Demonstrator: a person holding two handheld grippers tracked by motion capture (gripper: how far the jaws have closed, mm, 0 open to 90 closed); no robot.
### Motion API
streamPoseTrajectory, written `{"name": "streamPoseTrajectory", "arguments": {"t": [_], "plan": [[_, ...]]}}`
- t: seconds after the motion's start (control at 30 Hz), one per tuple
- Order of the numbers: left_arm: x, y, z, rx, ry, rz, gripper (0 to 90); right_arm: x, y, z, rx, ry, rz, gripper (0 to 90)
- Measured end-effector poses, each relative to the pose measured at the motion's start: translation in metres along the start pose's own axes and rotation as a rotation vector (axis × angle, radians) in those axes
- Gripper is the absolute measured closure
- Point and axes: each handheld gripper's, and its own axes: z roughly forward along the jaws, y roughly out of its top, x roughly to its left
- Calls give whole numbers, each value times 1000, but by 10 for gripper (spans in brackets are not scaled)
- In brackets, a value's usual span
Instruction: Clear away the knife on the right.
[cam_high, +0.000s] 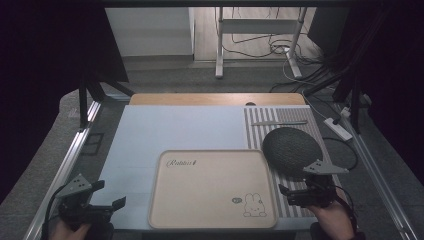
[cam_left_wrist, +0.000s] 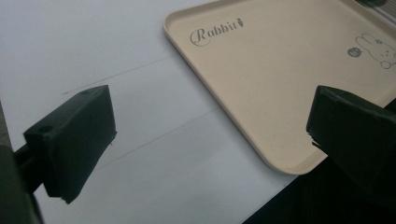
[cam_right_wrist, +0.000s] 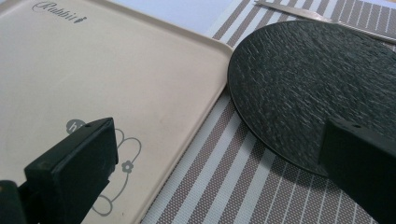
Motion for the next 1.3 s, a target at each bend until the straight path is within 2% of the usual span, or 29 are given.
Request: {"name": "streamPoseTrajectory", "arguments": {"t": [0.17, 0.5, 0.97, 1.2, 1.3], "plan": [[0, 0, 0, -1, -2, -4, 22, -3, 3, 5, 3, 25, 12, 0], [1, 0, 0, -2, -4, -6, 22, -10, 10, 16, -14, 24, -1, 0], [1, 0, 0, -3, -5, -7, 21, -16, 15, 32, 12, 17, -17, 0], [1, 0, 0, -4, -6, -10, 21, -27, 19, 41, 30, -2, -13, 0], [1, 0, 0, -3, -5, -10, 21, -33, 22, 46, 43, 3, 11, 0]]}}
